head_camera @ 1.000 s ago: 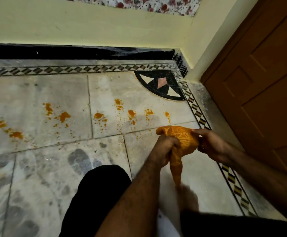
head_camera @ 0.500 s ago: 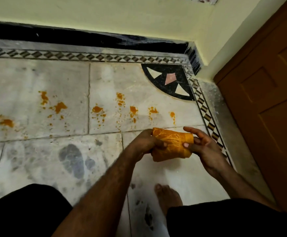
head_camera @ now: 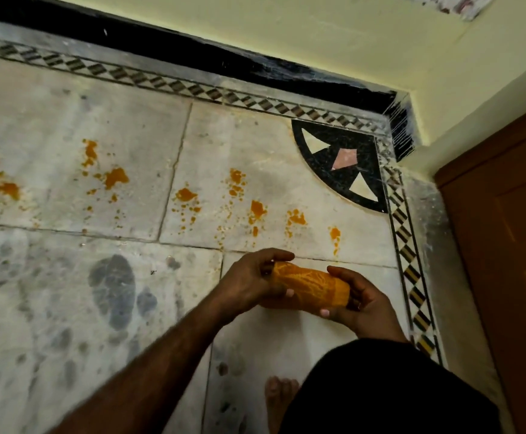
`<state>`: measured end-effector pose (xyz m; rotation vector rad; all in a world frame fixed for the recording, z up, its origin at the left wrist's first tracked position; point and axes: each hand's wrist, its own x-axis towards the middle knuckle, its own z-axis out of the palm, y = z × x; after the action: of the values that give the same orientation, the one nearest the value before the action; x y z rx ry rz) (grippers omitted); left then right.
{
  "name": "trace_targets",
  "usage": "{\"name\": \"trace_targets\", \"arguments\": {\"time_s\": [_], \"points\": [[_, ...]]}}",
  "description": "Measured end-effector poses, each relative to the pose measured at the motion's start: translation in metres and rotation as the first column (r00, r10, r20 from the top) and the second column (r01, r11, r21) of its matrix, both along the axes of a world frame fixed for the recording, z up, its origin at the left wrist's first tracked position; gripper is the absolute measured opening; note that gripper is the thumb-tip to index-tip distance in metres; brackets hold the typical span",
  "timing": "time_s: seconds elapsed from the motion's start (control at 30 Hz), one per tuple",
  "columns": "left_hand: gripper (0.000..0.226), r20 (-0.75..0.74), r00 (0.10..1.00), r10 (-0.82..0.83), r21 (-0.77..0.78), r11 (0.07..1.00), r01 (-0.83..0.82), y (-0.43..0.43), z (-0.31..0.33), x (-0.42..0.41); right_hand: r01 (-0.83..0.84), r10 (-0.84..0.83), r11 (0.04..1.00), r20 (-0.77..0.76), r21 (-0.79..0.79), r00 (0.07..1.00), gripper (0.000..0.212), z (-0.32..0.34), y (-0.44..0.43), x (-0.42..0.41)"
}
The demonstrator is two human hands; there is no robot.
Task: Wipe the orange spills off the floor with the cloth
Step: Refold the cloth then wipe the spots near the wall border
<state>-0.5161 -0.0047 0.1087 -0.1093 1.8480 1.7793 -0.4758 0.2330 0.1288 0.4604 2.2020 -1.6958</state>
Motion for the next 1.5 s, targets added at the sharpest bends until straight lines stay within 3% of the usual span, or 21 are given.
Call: {"name": "trace_targets", "arguments": {"time_s": [0.13,0.37,0.5,0.67,0.73,0.83,1.03,1.13,1.2,1.3,1.4,1.5], "points": [[0.068,-0.064,0.998,0.004,-0.017,1.0,-0.005,-0.004,0.005,-0.012,-0.103,0.107,0.99,-0.047,0.094,0.993,0.067,-0.003,-0.001,-0.018],[0.07,-0.272,0.962,-0.022,-0.322,0.944,-0.069,0.004,0.014,-0.015,-0.197,0.243,0.954,-0.199,0.227,0.949,0.056,-0.004,0.004,-0.04],[0.052,-0.376,0.92,-0.112,-0.48,0.873,-0.09,0.018,0.016,-0.019,-0.227,0.356,0.889,-0.289,0.397,0.889,0.048,-0.004,0.015,-0.047],[0.022,-0.32,0.92,-0.226,-0.551,0.834,0.013,0.026,0.022,-0.031,-0.226,0.384,0.859,-0.286,0.459,0.878,0.031,0.0,0.028,-0.057],[0.024,-0.279,0.938,-0.204,-0.504,0.863,0.038,0.028,0.025,-0.035,-0.252,0.385,0.87,-0.265,0.425,0.884,0.028,0.002,0.031,-0.062],[0.047,-0.276,0.953,-0.129,-0.382,0.924,0.014,0.032,0.026,-0.034,-0.288,0.355,0.915,-0.228,0.282,0.906,0.022,0.004,0.034,-0.066],[0.025,-0.299,0.95,0.092,-0.162,0.976,-0.146,0.045,0.017,-0.023,-0.157,0.135,0.982,-0.19,-0.105,0.972,0.028,0.012,0.028,-0.064],[0.016,-0.221,0.943,0.249,-0.009,0.966,-0.257,0.057,0.021,-0.024,-0.066,0.024,0.907,-0.108,-0.415,0.994,0.049,0.018,0.033,-0.069],[0.014,-0.152,0.923,0.355,0.064,0.935,-0.349,0.065,0.025,-0.025,-0.071,0.065,0.849,-0.029,-0.524,0.997,0.059,0.018,0.033,-0.067],[0.011,-0.027,0.895,0.445,0.063,0.894,-0.443,0.073,0.021,-0.024,-0.076,0.089,0.887,0.007,-0.455,0.996,0.047,0.008,0.03,-0.056],[0.053,0.153,0.929,0.337,0.096,0.931,-0.353,0.075,0.006,-0.014,0.035,-0.046,0.936,-0.021,-0.351,0.999,0.035,-0.005,0.031,-0.051],[0.091,0.196,0.953,0.232,0.108,0.96,-0.256,0.078,-0.01,0.001,0.008,-0.014,0.983,-0.033,-0.184,0.999,0.035,-0.026,0.038,-0.045]]}}
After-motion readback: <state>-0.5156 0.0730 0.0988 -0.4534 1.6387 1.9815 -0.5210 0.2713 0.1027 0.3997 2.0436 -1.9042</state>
